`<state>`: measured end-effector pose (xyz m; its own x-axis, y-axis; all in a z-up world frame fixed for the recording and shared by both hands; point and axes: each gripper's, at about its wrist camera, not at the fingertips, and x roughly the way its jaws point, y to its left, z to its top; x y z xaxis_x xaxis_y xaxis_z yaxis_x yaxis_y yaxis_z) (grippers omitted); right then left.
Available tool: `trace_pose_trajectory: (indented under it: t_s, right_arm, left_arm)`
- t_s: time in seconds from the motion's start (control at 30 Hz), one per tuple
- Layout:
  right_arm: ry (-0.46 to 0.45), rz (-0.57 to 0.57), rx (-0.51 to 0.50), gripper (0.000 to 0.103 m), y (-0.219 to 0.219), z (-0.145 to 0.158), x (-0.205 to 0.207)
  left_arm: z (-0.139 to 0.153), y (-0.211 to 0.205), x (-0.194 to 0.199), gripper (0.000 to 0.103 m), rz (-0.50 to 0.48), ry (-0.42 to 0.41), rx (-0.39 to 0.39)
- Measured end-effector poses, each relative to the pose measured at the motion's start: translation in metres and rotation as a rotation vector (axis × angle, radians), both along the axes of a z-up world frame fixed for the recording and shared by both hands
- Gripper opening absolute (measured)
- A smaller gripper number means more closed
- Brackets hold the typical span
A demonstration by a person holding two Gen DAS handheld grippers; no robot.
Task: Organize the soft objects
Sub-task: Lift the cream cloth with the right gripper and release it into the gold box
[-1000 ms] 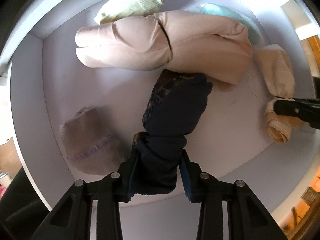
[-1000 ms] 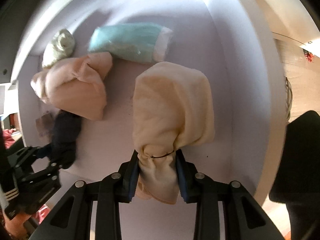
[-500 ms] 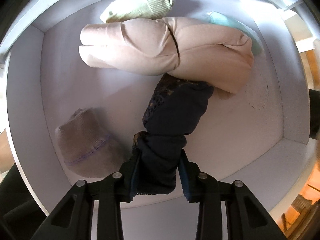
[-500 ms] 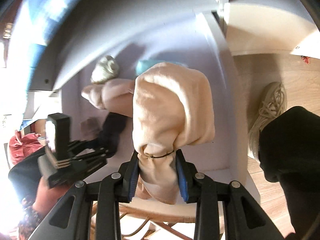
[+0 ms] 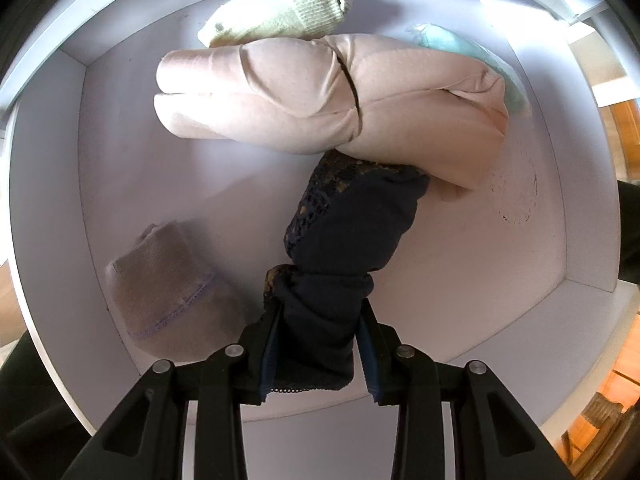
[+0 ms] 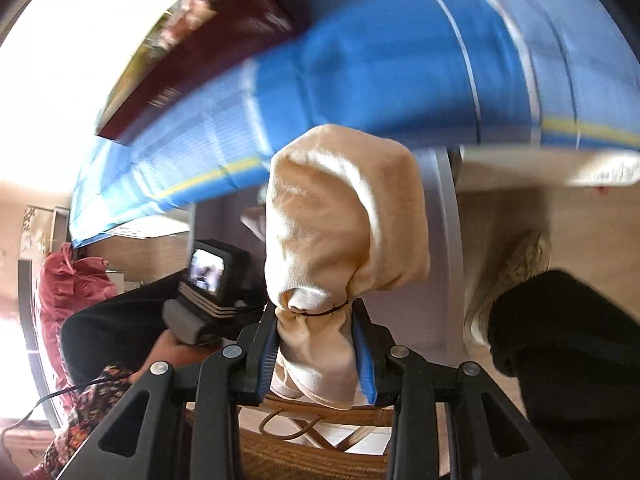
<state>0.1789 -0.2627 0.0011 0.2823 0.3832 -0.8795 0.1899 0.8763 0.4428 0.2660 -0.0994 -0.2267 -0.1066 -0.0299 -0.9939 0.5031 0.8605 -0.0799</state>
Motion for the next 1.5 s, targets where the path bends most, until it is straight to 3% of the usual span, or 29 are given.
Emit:
trace_pose_trajectory:
  t_s: [0.33,0.6,0.8,0.97,1.3,1.5]
  right_arm:
    - [-0.133,0.035,-0.102,0.033,0.0,0.091,0.053]
    - [-0.164,0.039,-0.224,0.033,0.012,0.124,0.128]
    - [-0.124,0.042,-0.297,0.033,0.022,0.113,0.176]
    - [-0.041,0.037,-0.323,0.033,0.023,0.086,0.203]
    - [0.044,0.058,-0.443,0.034,0.025,0.051,0.223]
    - [0.06,0.097,-0.527,0.041,0.03,0.044,0.221]
  left_arm:
    - [-0.004,-0.002,0.0,0.035,0.016,0.004,-0.005]
    - [-0.008,0.0,0.001,0.035,0.026,0.008,-0.012]
    - [-0.007,0.0,0.001,0.035,0.031,0.013,-0.017]
    - [-0.007,-0.002,0.0,0.035,0.035,0.019,-0.019]
    - [-0.009,-0.005,0.002,0.035,0.041,0.027,-0.028]
    - [-0.01,-0.006,0.001,0.036,0.039,0.029,-0.028]
